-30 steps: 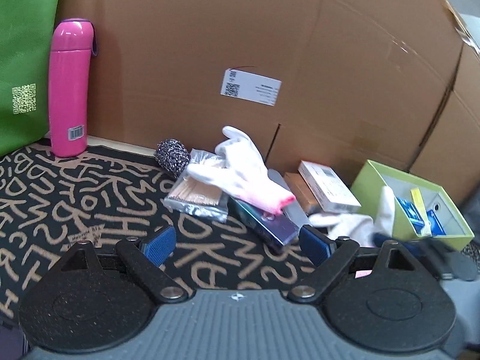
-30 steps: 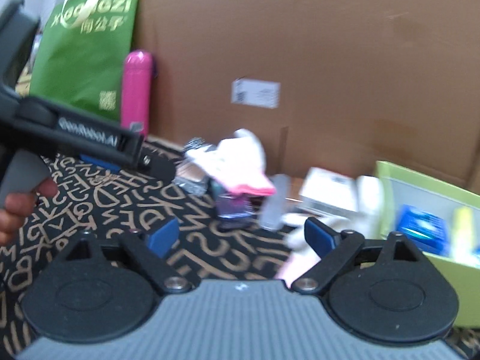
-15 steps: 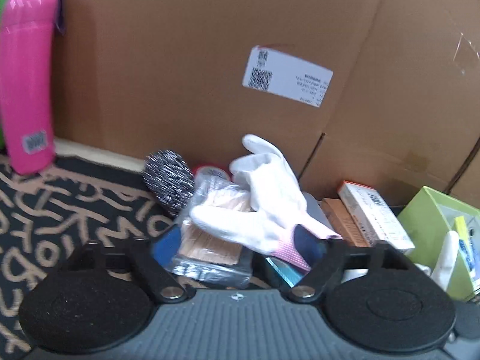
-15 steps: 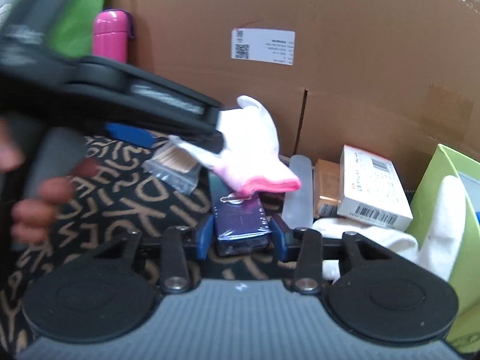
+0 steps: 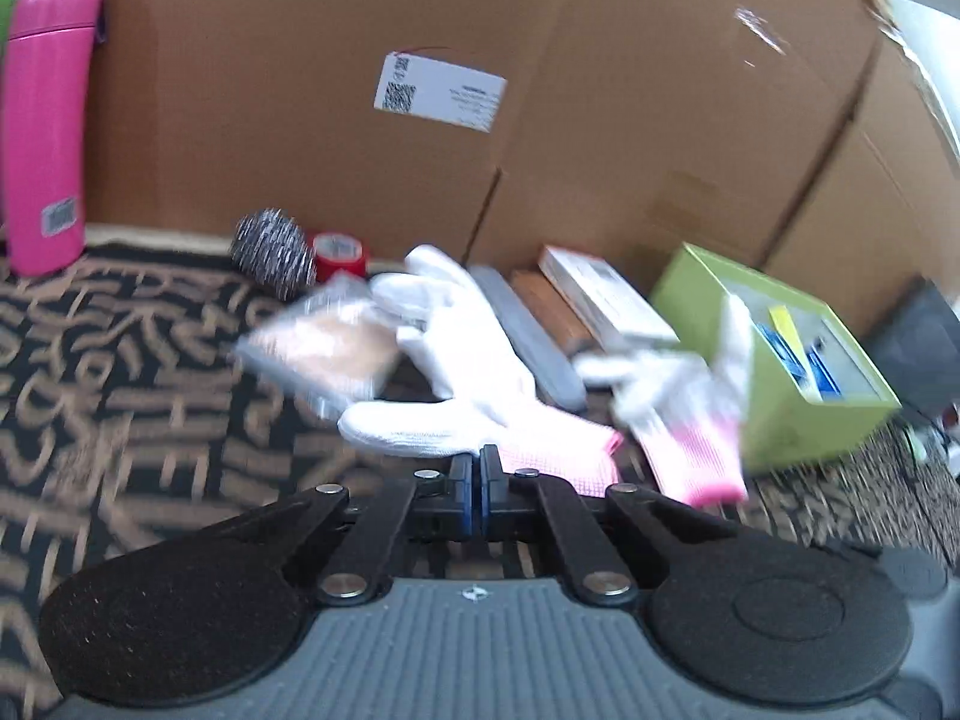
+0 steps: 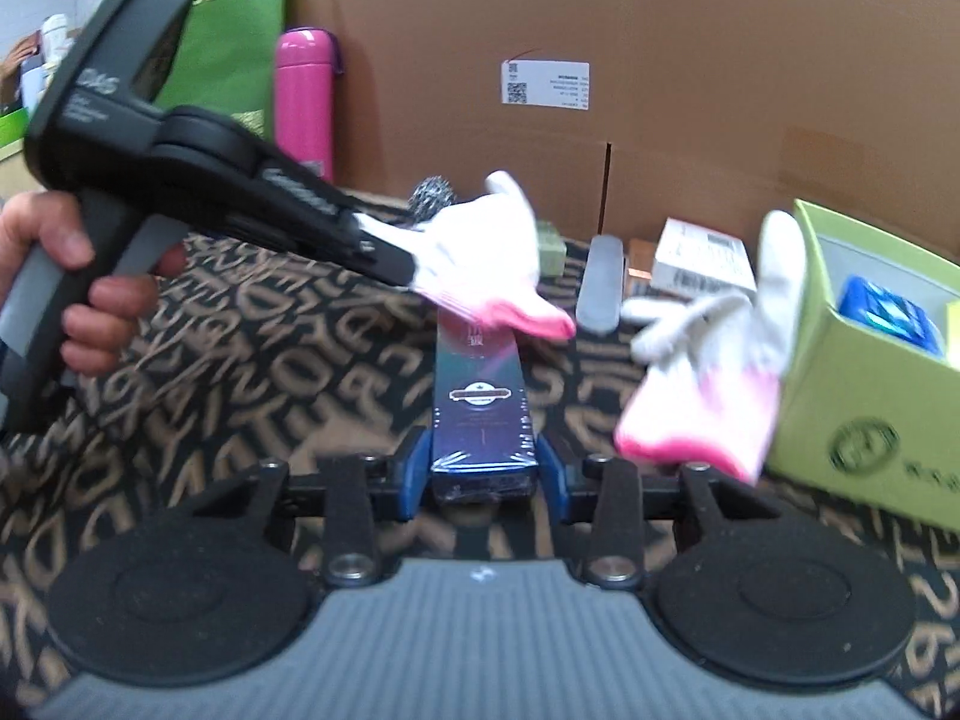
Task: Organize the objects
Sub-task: 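Grasp the white glove with the left gripper and lift it, then lower the glove and teal VIVX box into the shoebox and open both grippers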
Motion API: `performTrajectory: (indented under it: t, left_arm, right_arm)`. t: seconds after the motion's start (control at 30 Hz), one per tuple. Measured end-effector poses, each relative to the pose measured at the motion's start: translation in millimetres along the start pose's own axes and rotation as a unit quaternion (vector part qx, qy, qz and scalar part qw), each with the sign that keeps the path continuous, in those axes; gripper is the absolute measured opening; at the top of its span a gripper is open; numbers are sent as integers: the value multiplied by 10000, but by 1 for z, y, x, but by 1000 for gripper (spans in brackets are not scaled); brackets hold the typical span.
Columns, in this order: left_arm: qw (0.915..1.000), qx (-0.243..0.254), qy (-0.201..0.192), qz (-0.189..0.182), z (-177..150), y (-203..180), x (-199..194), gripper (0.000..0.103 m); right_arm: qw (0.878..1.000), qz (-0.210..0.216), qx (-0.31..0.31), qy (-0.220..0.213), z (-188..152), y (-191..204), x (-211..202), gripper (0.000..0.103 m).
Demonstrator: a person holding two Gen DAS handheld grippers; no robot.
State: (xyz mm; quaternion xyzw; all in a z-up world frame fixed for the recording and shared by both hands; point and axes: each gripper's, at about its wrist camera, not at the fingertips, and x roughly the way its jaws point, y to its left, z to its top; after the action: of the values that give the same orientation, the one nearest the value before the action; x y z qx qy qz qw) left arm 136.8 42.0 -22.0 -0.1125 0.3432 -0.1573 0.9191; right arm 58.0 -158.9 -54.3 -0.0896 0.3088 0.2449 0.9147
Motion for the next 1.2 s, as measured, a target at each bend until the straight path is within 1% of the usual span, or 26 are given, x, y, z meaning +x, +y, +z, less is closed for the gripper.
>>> performTrajectory:
  t: [0.07, 0.13, 0.17, 0.2, 0.23, 0.27, 0.3, 0.33, 0.4, 0.5, 0.6, 0.63, 0.7, 0.77, 0.8, 0.83, 0.87, 0.9, 0.93, 0.97, 1.0, 1.03, 1.07, 1.13, 1.17, 1.2]
  left_arm:
    - [10000, -3, 88, 6, -17, -2, -14, 2]
    - [9997, -106, 178, 106, -30, 0, -26, 2]
    - [9994, -194, 187, 237, -35, 1, -30, 8]
    - [9985, -311, 196, 400, -39, 1, -32, 17]
    - [9973, -450, 212, 535, -40, 1, -31, 46]
    - [9963, -561, 186, 620, -39, 1, -29, 74]
    - [9957, -615, 75, 687, -38, -1, -29, 79]
    - [9956, -585, -45, 734, -37, -4, -28, 79]
    - [9964, -356, -93, 764, -31, -13, -20, 81]
    - [9956, -28, -31, 934, -24, -26, -4, 81]
    - [9929, 243, 57, 1159, -22, -31, 16, 81]
    - [9924, 247, 40, 1204, -22, -29, 20, 84]
    - [9928, -2, -35, 1200, -20, -19, 23, 86]
    - [9916, -474, -25, 1203, -17, -6, 25, 86]
    - [9906, -635, -101, 1203, -17, -2, 23, 86]
    - [9901, -654, -160, 1234, -18, 0, 22, 86]
    - [9901, -561, -154, 1281, -18, 0, 22, 80]
    - [9902, -366, -126, 1342, -18, -3, 22, 73]
    - [9893, -107, -82, 1453, -19, -7, 23, 56]
    - [9895, 102, -28, 1442, -20, -10, 22, 36]
    - [9910, 150, 16, 1331, -21, -9, 20, 33]
    - [9926, 81, 63, 1208, -21, -8, 17, 24]
    - [9943, -29, 110, 1060, -22, -6, 13, 19]
    - [9965, -236, 184, 784, -25, -5, 6, 19]
    - [9970, -271, 191, 704, -27, -5, 4, 19]
    - [9970, -262, 182, 710, -30, -7, 3, 19]
  right_arm:
    - [9999, 41, -89, 89, -11, 3, -15, 38]
    - [9998, 84, -153, 121, -18, 6, -26, 39]
    - [9996, 115, -196, 151, -20, 7, -30, 39]
    - [9995, 159, -239, 158, -20, 7, -33, 43]
    - [9995, 166, -237, 96, -20, 7, -34, 47]
    - [9996, 157, -228, 30, -19, 7, -34, 53]
    - [9996, 133, -231, -7, -17, 8, -32, 53]
    - [9997, 96, -236, -37, -16, 9, -29, 53]
    - [9997, 46, -229, -91, -13, 10, -22, 53]
    - [10000, -14, -72, -56, -9, 9, -11, 53]
    - [10000, -35, -5, -43, -5, 8, -3, 53]
    - [10000, -28, 14, -25, -4, 7, 0, 53]
    - [10000, -9, 68, 33, -3, 7, 6, 53]
    - [9999, 10, 96, 54, -2, 5, 13, 53]
    - [9999, 21, 141, 73, -2, 5, 16, 53]
    - [9998, 25, 164, 75, -2, 4, 19, 53]
    - [9998, 23, 173, 78, -3, 3, 22, 52]
    - [9998, 14, 191, 57, -3, 3, 23, 42]
    - [9998, 8, 175, 52, -3, 3, 21, 39]
    - [9999, -15, 121, 61, -3, 4, 19, 38]
    - [9999, -71, 71, 85, -5, 5, 17, 38]
    - [9999, -79, 34, 102, -6, 5, 14, 38]
    - [9999, -52, 37, 116, -9, 4, 10, 38]
    - [9999, -4, 73, 146, -14, -1, 2, 38]
    - [9998, -3, 67, 172, -15, -2, -2, 38]
    - [9998, -20, 44, 176, -16, -3, -5, 39]
